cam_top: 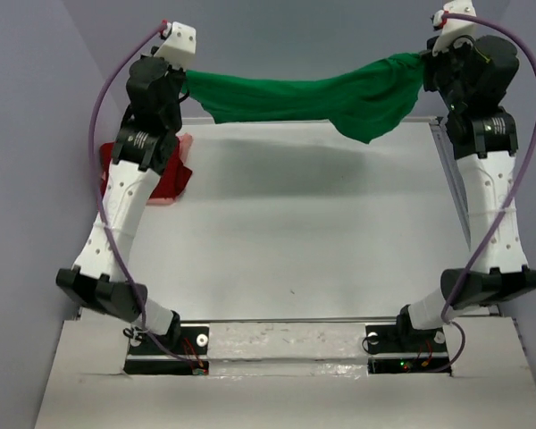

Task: Fold and stack the t-shirts
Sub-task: Move the tshirt to the center of the board, then flatten out the tshirt

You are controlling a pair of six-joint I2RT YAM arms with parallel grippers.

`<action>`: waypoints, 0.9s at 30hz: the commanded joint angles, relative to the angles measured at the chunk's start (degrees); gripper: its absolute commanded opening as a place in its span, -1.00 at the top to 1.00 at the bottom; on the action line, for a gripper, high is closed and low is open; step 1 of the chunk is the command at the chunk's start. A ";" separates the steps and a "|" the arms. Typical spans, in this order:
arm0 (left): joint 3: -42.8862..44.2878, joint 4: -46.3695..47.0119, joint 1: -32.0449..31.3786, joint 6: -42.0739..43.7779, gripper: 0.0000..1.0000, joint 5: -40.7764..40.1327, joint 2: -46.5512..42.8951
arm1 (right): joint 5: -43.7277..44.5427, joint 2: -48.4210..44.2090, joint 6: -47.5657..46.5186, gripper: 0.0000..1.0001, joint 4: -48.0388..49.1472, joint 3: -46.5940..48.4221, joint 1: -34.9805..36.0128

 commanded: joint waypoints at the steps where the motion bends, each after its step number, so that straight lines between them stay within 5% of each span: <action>1: -6.89 -5.89 0.97 -0.17 1.00 18.44 -13.25 | -0.34 -10.89 1.58 1.00 -1.16 -6.36 -0.63; 3: -8.40 -13.27 2.63 -0.43 1.00 26.91 -18.71 | 0.72 -14.15 1.41 1.00 -2.30 -9.10 -0.63; 4: -9.01 -15.12 3.60 -0.44 0.84 31.39 -20.55 | 0.81 -16.95 1.41 1.00 -4.48 -10.16 -0.63; 6: -10.42 -19.52 5.62 -0.44 -0.14 38.27 -24.60 | -0.42 -19.16 0.88 -0.14 -8.09 -11.31 -0.63; 7: -11.12 -20.57 6.41 -0.26 -0.86 40.72 -25.92 | -0.51 -21.35 1.05 -0.57 -11.33 -11.57 -0.63; 8: -12.95 -20.93 7.64 -0.35 -0.94 42.92 -28.63 | 0.71 -22.76 1.58 -0.99 -11.79 -13.14 -0.63; 14: -15.00 -21.99 9.50 -0.35 -0.98 45.58 -31.29 | 4.67 -27.35 1.06 -0.99 -10.75 -17.72 -0.63; 21: -15.08 -21.11 9.50 -1.84 -0.98 50.75 -27.79 | 7.14 -21.99 2.90 -0.99 -8.72 -18.43 -0.63; 27: -26.93 -16.20 9.15 -4.83 -0.98 55.95 -21.37 | -3.66 -12.61 7.64 -0.86 -10.57 -24.39 -0.63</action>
